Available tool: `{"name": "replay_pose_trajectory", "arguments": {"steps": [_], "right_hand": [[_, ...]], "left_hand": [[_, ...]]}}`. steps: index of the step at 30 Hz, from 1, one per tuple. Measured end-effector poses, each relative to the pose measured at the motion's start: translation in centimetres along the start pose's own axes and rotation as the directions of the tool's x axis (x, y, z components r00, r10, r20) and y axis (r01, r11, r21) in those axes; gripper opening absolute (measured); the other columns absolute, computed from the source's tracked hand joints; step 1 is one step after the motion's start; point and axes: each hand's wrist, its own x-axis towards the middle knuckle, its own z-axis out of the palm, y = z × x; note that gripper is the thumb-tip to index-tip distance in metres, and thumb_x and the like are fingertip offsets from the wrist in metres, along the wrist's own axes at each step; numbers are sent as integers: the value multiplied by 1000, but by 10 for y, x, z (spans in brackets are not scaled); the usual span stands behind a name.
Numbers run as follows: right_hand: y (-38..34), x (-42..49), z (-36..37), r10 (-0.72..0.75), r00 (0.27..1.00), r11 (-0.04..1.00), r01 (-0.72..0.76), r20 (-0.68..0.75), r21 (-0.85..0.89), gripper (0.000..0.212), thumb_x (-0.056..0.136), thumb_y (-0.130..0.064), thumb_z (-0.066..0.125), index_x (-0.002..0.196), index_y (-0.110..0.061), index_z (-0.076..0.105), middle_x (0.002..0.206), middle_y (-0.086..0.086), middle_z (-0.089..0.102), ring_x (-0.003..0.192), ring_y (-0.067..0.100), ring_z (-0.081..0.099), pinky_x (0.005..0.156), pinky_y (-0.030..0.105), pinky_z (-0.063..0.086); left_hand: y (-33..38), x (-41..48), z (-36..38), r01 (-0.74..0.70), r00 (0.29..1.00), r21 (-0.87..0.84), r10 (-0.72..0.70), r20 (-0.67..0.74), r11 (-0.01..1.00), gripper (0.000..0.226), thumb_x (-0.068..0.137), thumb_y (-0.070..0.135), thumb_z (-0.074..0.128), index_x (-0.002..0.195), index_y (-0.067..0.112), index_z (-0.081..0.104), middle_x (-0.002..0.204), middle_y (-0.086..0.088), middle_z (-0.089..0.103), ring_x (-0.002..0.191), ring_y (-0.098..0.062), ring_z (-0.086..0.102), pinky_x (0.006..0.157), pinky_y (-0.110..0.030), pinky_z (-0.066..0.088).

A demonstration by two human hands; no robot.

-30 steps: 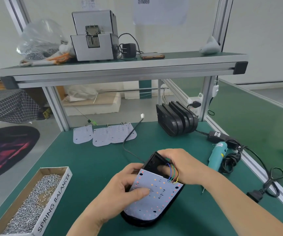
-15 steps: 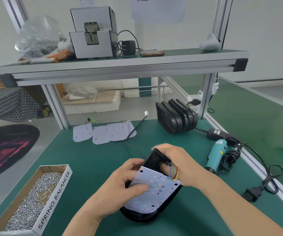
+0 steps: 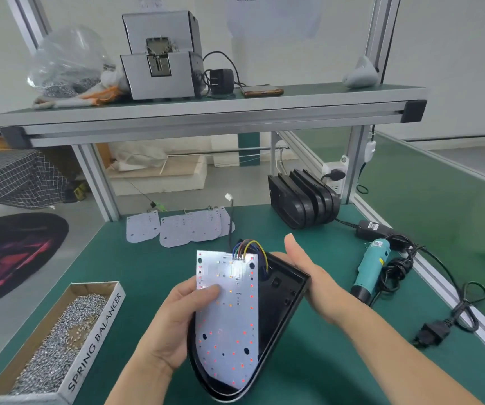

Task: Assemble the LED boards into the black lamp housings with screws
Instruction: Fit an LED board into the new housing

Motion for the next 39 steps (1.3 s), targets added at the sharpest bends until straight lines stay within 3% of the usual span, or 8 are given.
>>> {"name": "replay_pose_trajectory", "arguments": {"steps": [5, 10, 14, 18, 23, 30, 35, 39], "right_hand": [[2, 3, 13, -7, 924, 987, -54, -382, -149, 95, 85, -87, 6, 59, -14, 59, 61, 8, 56, 62, 18, 44, 71, 37, 42], [15, -1, 13, 0, 924, 942, -128, -382, -311, 50, 86, -39, 36, 42, -24, 53, 47, -4, 48, 47, 6, 39, 55, 27, 36], [9, -12, -9, 2, 926, 851, -199, -377, -485, 37, 89, -18, 53, 53, -27, 60, 65, -7, 64, 62, 6, 52, 60, 20, 41], [-17, -31, -9, -556, 603, 801, 207, -572, -561, 9, 94, -31, 65, 88, -34, 71, 119, -12, 56, 103, -2, 55, 78, 4, 38], [-28, -33, 5, -526, 824, 599, 185, -209, -779, 29, 80, -50, 78, 97, -26, 74, 136, -13, 48, 135, 3, 30, 111, 20, 24], [-19, -26, 13, -490, 792, 775, 205, -364, -598, 27, 81, -28, 84, 77, -19, 59, 125, -22, 54, 123, -3, 39, 78, 5, 39], [-15, -19, 11, -488, 812, 769, 227, -320, -597, 23, 86, -27, 80, 79, -18, 60, 130, -19, 51, 128, -1, 37, 83, 5, 34], [-12, -16, 5, -394, 902, 711, 175, -179, -681, 32, 89, -33, 75, 76, -31, 46, 132, -17, 45, 130, -2, 30, 86, 6, 33]], "left_hand": [[-2, 1, 0, -26, 996, -86, 18, -88, 996, 42, 62, 24, 83, 99, 6, 78, 95, -19, 75, 77, -31, 73, 68, -39, 60], [11, 6, 6, -30, 998, 2, 30, -58, 1000, 39, 70, 23, 80, 99, -3, 74, 98, -28, 72, 76, -35, 72, 69, -41, 60], [8, 4, 10, -38, 996, 125, 47, -70, 991, 43, 81, 36, 72, 97, -3, 76, 101, -29, 73, 81, -35, 73, 68, -41, 60], [-2, 3, 16, -130, 982, 365, 170, -81, 922, 49, 74, 48, 76, 91, 2, 78, 108, -11, 73, 90, -26, 72, 74, -35, 58], [-9, 5, 31, -218, 957, 478, 282, -64, 851, 44, 75, 56, 69, 82, 15, 82, 109, 6, 71, 93, -14, 70, 77, -33, 57], [-14, 5, 34, -148, 944, 575, 288, -160, 805, 59, 78, 78, 53, 68, 21, 61, 73, 12, 55, 69, -9, 47, 68, -23, 39], [-19, 5, 38, -225, 950, 420, 294, -106, 879, 40, 92, 60, 56, 126, 41, 67, 128, 13, 69, 123, -6, 61, 100, -36, 48], [-21, 5, 41, -290, 910, 470, 392, -135, 834, 41, 88, 47, 61, 128, 53, 61, 133, 20, 65, 128, -2, 56, 110, -34, 43]]}}
